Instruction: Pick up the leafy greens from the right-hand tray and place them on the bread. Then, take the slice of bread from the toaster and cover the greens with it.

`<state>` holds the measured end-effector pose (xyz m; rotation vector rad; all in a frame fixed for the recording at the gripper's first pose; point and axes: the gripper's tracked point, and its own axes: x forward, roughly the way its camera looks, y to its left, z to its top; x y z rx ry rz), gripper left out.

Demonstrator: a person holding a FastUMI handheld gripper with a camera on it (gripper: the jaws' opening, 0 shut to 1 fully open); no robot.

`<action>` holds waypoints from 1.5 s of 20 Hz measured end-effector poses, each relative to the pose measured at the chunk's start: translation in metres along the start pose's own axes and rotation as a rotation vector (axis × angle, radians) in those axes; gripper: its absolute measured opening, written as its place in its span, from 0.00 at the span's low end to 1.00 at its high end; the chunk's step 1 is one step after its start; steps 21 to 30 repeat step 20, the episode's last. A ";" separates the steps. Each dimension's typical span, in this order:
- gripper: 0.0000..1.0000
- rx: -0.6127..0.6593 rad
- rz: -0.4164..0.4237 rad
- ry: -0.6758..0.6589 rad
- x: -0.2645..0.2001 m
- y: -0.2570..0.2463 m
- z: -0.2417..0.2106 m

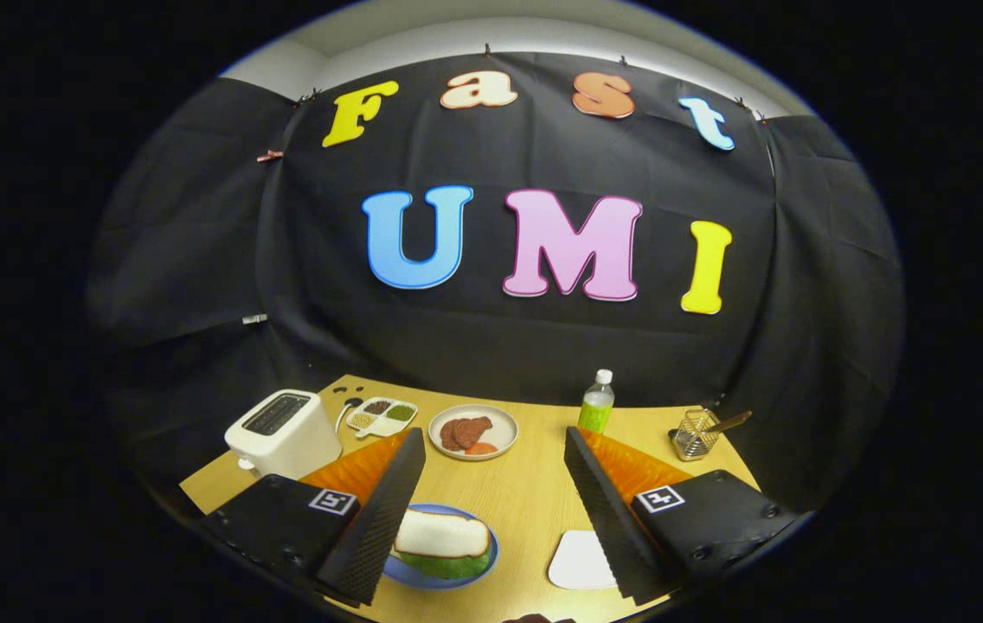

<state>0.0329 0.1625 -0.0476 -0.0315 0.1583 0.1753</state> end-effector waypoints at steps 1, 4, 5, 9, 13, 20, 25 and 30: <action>1.00 0.006 -0.007 -0.018 -0.009 -0.004 0.008; 1.00 0.017 -0.044 -0.047 -0.028 -0.022 0.018; 1.00 0.031 -0.054 -0.045 -0.031 -0.028 0.020; 1.00 0.121 -0.102 -0.062 -0.034 -0.050 0.030; 0.99 0.125 -0.106 -0.059 -0.027 -0.058 0.031; 0.99 0.111 -0.054 -0.035 -0.011 -0.044 0.032; 0.99 0.111 -0.054 -0.035 -0.011 -0.044 0.032; 0.99 0.111 -0.054 -0.035 -0.011 -0.044 0.032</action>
